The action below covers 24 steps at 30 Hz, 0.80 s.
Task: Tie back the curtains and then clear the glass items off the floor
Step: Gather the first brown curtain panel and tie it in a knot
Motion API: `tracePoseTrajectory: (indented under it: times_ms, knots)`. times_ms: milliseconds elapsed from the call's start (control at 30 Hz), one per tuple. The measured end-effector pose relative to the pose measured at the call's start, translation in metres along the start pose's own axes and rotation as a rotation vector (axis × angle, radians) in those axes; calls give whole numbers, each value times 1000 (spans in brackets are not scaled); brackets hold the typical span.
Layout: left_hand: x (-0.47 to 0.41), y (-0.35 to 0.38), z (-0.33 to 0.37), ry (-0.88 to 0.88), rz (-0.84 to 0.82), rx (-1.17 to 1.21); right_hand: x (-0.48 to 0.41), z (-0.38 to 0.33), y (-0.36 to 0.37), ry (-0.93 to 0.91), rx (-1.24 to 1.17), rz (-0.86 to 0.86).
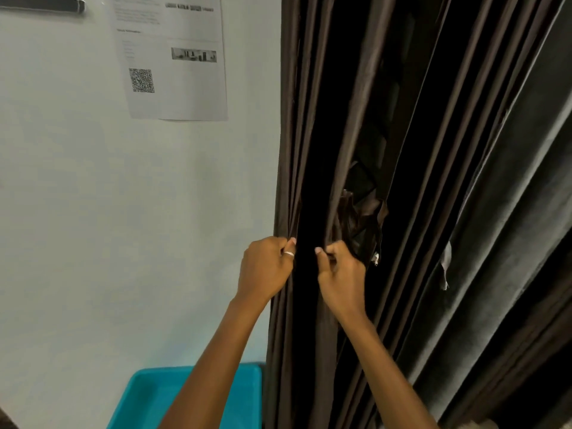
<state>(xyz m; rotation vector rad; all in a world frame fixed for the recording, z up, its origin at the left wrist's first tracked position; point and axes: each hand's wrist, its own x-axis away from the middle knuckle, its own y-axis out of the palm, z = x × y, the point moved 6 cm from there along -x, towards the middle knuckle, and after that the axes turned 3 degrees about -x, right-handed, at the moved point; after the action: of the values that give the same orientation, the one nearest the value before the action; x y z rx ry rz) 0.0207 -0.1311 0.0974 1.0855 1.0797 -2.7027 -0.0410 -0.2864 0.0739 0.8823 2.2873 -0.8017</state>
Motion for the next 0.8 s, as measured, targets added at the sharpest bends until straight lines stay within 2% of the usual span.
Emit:
tracePoseTrajectory:
  times_ms: [233, 433, 667, 800]
  knots:
    - [-2, 12, 7, 28, -62, 149, -1, -11, 29, 13, -120, -122]
    - [-3, 8, 5, -58, -84, 236, 2, -16, 30, -5, -172, -137]
    - [-25, 6, 20, -166, -165, 122, 1, -10, 31, -4, -144, -125]
    - [-29, 2, 36, -84, -103, 18, 1, -12, 29, -5, -127, -128]
